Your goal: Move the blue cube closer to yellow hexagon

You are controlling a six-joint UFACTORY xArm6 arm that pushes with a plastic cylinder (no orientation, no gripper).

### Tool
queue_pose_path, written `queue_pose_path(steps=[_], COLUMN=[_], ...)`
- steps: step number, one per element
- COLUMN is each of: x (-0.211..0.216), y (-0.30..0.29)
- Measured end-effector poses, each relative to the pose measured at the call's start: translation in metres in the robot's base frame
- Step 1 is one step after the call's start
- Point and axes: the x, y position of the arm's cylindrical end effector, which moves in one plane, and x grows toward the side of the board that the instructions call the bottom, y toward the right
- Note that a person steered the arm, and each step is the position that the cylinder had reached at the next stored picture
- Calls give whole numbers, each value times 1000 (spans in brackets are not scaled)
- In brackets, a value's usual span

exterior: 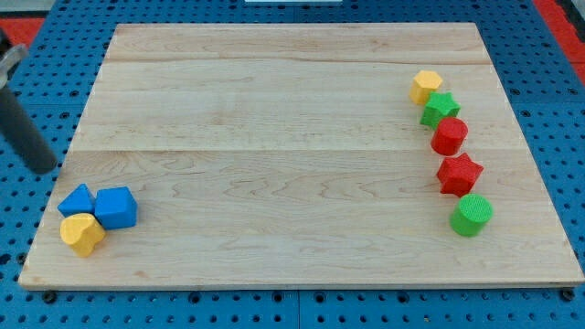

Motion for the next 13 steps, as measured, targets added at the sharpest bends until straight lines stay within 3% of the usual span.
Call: queue_pose_path(steps=[1,2,5,7,10,13], x=[74,101,58,13,-90,-105], y=[0,3,106,123,164,165])
